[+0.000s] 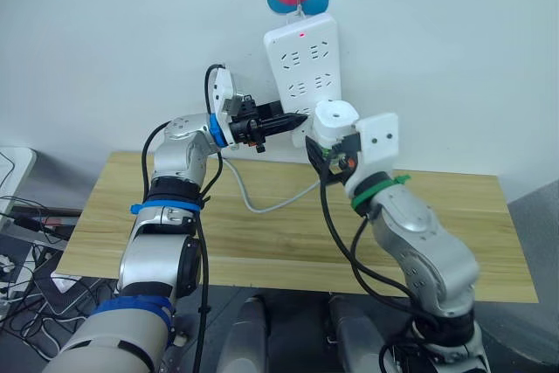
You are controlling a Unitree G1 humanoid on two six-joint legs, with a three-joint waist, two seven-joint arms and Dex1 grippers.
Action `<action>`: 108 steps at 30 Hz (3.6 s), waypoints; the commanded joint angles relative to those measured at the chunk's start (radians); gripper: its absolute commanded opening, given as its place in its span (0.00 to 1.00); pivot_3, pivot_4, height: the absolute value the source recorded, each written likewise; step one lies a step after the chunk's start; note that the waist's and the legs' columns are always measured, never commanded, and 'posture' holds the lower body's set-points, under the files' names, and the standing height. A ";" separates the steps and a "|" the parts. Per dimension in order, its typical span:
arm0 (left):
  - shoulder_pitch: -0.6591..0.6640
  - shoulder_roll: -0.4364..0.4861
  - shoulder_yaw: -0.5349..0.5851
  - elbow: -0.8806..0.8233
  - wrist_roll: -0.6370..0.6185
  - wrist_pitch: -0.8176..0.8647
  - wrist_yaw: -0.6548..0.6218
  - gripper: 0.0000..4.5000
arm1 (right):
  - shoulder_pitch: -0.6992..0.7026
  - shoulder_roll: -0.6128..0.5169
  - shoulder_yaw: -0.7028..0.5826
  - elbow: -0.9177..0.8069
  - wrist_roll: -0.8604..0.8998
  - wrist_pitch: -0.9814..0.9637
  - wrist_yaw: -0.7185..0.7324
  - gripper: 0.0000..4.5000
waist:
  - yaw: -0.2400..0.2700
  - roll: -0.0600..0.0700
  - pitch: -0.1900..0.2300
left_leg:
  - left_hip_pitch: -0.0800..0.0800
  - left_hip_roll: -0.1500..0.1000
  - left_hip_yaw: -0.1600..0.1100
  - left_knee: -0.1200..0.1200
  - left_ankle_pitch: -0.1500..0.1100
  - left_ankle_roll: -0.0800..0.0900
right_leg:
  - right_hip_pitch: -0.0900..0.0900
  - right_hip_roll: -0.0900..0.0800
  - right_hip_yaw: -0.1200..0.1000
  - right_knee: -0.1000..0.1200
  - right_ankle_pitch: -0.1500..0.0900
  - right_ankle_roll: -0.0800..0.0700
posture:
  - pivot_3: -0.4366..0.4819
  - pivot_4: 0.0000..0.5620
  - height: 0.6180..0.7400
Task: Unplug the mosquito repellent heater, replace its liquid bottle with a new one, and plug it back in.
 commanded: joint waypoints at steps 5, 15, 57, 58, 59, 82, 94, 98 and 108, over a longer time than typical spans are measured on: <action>-0.015 0.009 -0.018 0.049 0.014 -0.052 -0.020 0.29 | 0.065 -0.109 -0.150 -0.243 0.207 0.172 0.116 0.99 | 0.002 0.000 0.000 | 0.001 0.000 0.000 0.001 -0.001 0.002 | 0.001 0.000 0.000 0.002 0.000 0.000 | 0.59 0.45 1.00; -0.042 0.063 -0.011 0.146 0.044 -0.120 -0.033 0.84 | 0.091 -0.348 -0.299 -0.242 0.435 0.134 0.220 1.00 | 0.000 0.000 0.000 | 0.002 0.000 0.000 0.001 -0.001 0.003 | 0.001 0.001 -0.001 0.002 0.000 0.000 | 0.59 0.46 1.00; 0.580 0.222 0.016 -0.910 -0.260 0.179 0.209 1.00 | -0.044 -0.241 -0.015 0.124 0.106 -0.210 0.235 0.01 | 0.047 -0.001 0.001 | 0.002 0.001 -0.002 0.000 -0.001 0.002 | 0.003 0.000 0.000 0.000 0.000 0.000 | 0.74 0.52 1.00; 0.579 0.223 0.014 -0.907 -0.260 0.178 0.207 1.00 | -0.046 -0.238 -0.019 0.124 0.105 -0.207 0.234 0.01 | 0.047 -0.001 0.001 | 0.002 0.001 -0.002 0.000 -0.001 0.002 | 0.003 0.000 0.000 0.000 0.000 0.000 | 0.74 0.53 1.00; 0.578 0.223 0.014 -0.906 -0.259 0.176 0.207 1.00 | -0.047 -0.233 -0.024 0.122 0.107 -0.200 0.232 0.01 | 0.047 0.000 0.001 | 0.002 0.001 -0.002 0.000 -0.001 0.002 | 0.003 0.000 0.000 0.000 0.000 0.000 | 0.74 0.52 1.00; 0.551 0.216 -0.007 -0.854 -0.257 0.159 0.188 1.00 | -0.096 -0.154 -0.054 0.139 0.041 -0.170 0.152 0.01 | 0.044 0.000 0.001 | 0.002 0.001 -0.002 0.000 -0.001 0.002 | 0.003 0.000 0.000 -0.001 0.000 0.000 | 0.72 0.50 1.00; 0.552 0.235 0.003 -0.832 -0.252 0.227 0.244 1.00 | 0.015 -0.309 -0.089 -0.045 0.202 -0.090 0.346 0.19 | 0.045 0.000 0.001 | 0.001 0.001 -0.003 -0.002 -0.001 0.002 | 0.004 0.000 -0.001 -0.006 0.000 0.000 | 0.72 0.48 1.00; 0.549 0.245 0.001 -0.825 -0.240 0.256 0.288 1.00 | 0.044 -0.360 -0.128 -0.071 0.239 -0.090 0.378 0.52 | 0.044 0.000 0.001 | 0.001 0.001 -0.003 -0.002 -0.001 0.002 | 0.004 -0.001 -0.001 -0.006 0.000 0.000 | 0.73 0.46 1.00; 0.557 0.332 -0.020 -0.860 -0.116 0.241 0.356 1.00 | 0.184 -0.543 -0.369 -0.076 0.289 -0.183 0.499 0.98 | 0.066 0.000 0.001 | 0.001 0.001 -0.001 -0.002 -0.001 0.002 | 0.004 0.000 -0.001 -0.007 0.000 0.000 | 0.77 0.46 1.00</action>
